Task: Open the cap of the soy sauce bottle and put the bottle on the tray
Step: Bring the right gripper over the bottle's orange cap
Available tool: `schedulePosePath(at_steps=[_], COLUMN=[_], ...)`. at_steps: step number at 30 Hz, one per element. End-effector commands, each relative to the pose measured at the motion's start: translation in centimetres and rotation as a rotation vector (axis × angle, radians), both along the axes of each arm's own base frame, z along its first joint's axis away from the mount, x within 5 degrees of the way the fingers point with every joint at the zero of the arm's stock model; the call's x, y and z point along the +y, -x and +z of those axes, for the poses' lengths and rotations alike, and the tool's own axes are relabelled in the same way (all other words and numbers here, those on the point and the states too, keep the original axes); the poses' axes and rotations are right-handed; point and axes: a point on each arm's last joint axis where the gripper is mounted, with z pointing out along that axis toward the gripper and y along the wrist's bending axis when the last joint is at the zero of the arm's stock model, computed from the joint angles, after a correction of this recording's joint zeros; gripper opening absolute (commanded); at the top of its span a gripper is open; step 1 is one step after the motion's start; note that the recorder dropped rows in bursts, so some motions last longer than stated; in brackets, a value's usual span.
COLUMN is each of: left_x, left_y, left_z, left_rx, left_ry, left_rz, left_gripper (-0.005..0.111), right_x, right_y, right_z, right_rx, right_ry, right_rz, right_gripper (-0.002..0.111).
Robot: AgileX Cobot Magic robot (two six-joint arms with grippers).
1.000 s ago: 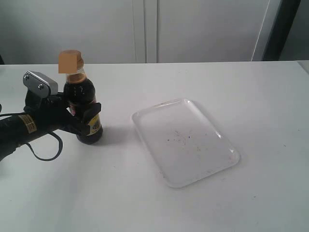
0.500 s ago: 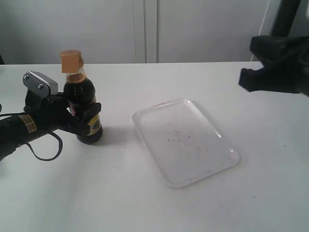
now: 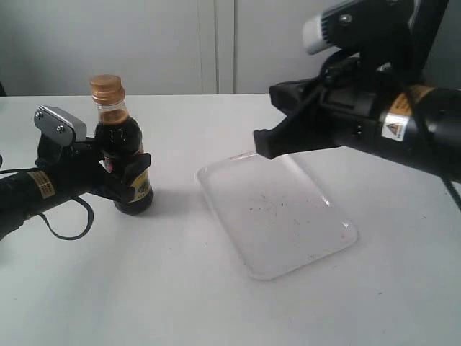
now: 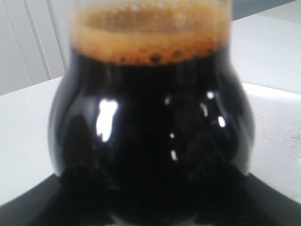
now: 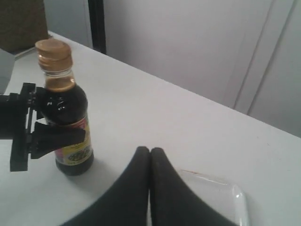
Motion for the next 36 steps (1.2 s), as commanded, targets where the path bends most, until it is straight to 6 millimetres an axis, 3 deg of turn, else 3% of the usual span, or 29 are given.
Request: schedulePosePath(at_steps=[1,14,22,36], left_x=[-0.4,-0.4,-0.4,-0.4], left_y=[0.2,0.2,0.2,0.2], left_z=[-0.1,-0.1,-0.1,-0.1], left_rx=[-0.004,-0.004,-0.004,-0.004], left_ry=[-0.009,-0.009,-0.009,-0.009], left_rz=[-0.032,-0.032,-0.032,-0.032], left_gripper=[0.0,0.0,0.0,0.0], right_x=[2.0,7.2,9.4,13.7], right_y=[-0.5,-2.7,-5.6,-8.0], right_z=[0.1,0.1,-0.6,0.5], right_rx=[0.021,0.103,0.229,0.442], right_ry=[0.047,0.123,0.233,0.149], right_rz=[0.049,0.111,0.069,0.146], right_gripper=[0.0,0.0,0.0,0.0])
